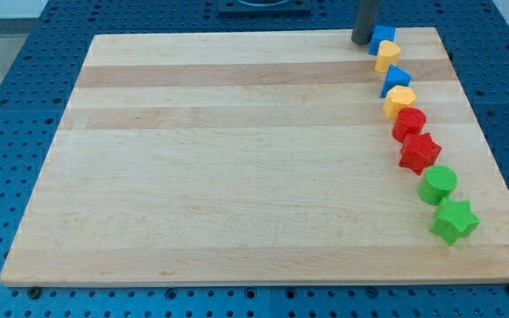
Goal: Slide the blue cube towards the center
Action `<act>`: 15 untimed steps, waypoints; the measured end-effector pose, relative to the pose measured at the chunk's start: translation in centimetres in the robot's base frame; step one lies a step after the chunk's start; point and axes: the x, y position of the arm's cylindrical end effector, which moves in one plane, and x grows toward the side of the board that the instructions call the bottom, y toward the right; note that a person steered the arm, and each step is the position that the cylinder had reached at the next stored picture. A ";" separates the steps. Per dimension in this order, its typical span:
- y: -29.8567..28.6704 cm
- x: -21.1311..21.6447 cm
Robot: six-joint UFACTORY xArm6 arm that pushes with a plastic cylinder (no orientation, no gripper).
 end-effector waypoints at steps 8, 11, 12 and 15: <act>5.2 -2.5; 4.4 1.0; 3.1 2.4; -2.0 4.3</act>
